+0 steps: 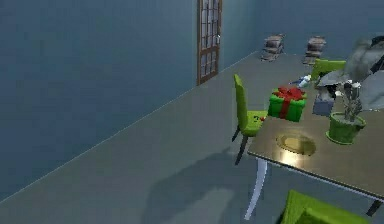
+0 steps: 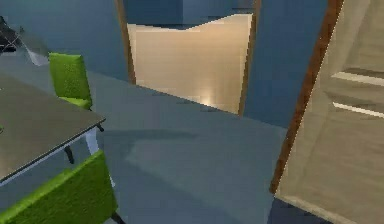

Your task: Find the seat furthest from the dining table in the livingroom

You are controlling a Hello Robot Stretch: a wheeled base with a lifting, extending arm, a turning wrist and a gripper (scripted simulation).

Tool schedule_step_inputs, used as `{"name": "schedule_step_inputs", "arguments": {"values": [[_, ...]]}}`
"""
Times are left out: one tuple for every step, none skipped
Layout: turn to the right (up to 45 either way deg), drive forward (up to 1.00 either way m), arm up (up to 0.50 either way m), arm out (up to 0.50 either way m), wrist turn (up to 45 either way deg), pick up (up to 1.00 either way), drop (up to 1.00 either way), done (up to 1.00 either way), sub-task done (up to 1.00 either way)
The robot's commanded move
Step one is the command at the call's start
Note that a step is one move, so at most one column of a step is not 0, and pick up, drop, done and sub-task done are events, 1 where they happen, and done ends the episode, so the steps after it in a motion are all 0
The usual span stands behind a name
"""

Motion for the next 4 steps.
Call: {"name": "schedule_step_inputs", "arguments": {"values": [[0.0, 0.95, 0.00, 0.00, 0.0, 0.00, 0.00, 0.00, 0.00], [-39.0, 0.00, 0.00, 0.00, 0.0, 0.00, 0.00, 0.00, 0.00], [0.0, 0.05, 0.00, 0.00, 0.0, 0.00, 0.00, 0.00, 0.00], [45.0, 0.00, 0.00, 0.00, 0.0, 0.00, 0.00, 0.00, 0.00]]}}
